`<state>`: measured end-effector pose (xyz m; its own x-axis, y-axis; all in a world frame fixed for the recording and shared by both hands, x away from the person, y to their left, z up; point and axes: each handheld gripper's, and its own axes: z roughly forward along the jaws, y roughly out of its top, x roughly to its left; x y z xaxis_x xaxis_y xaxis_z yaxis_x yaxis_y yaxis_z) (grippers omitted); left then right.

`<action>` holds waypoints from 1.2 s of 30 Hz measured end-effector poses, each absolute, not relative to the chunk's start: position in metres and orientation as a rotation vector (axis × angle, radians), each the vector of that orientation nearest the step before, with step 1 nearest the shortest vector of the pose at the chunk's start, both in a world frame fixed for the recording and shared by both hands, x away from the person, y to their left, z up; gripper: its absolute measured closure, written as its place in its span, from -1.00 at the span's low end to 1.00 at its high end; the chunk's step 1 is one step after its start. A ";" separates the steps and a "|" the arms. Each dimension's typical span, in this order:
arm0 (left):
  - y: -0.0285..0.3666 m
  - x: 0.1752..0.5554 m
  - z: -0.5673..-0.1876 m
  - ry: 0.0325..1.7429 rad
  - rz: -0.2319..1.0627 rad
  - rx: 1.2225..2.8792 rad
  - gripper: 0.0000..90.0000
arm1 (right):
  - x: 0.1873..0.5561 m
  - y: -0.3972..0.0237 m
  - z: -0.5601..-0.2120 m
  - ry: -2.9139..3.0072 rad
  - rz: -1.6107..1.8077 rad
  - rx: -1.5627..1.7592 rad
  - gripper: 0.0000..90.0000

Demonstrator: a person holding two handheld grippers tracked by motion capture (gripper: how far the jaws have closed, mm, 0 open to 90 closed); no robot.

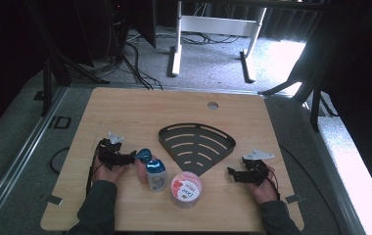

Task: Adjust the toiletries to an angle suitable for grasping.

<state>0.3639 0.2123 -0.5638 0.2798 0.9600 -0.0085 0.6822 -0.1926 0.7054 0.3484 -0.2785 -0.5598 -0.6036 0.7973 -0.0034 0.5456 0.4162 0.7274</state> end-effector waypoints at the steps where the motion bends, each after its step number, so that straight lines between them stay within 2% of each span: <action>1: 0.212 0.364 -0.564 1.473 0.598 1.951 -0.72 | 0.348 -0.279 -0.560 2.327 1.002 1.155 -0.56; 15: 0.211 0.364 -0.564 1.486 0.603 1.944 -0.73 | 0.346 -0.277 -0.560 2.309 0.993 1.178 -0.54; 18: 0.211 0.364 -0.564 1.488 0.603 1.944 -0.73 | 0.344 -0.277 -0.559 2.305 0.996 1.179 -0.43; 20: 0.210 0.364 -0.564 1.486 0.602 1.947 -0.73 | 0.340 -0.276 -0.556 2.306 0.986 1.179 -0.05; 22: 0.211 0.364 -0.564 1.484 0.603 1.945 -0.73 | 0.337 -0.275 -0.555 2.305 0.980 1.181 0.13; 23: 0.211 0.364 -0.564 1.484 0.603 1.945 -0.73 | 0.337 -0.275 -0.555 2.305 0.980 1.181 0.13; 24: 0.210 0.364 -0.564 1.484 0.604 1.944 -0.73 | 0.334 -0.272 -0.554 2.313 0.969 1.155 0.22; 31: 0.210 0.362 -0.564 1.475 0.601 1.950 -0.71 | 0.317 -0.263 -0.547 2.333 1.000 1.084 0.32; 36: 0.210 0.358 -0.563 1.470 0.607 1.940 -0.58 | 0.304 -0.251 -0.543 2.361 1.062 1.028 0.39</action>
<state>0.3578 0.2102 -0.5634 0.2739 0.9617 -0.0082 0.6756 -0.1863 0.7134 0.3038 -0.2509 -0.5426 -0.6735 0.7389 -0.0232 0.4728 0.4546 0.7548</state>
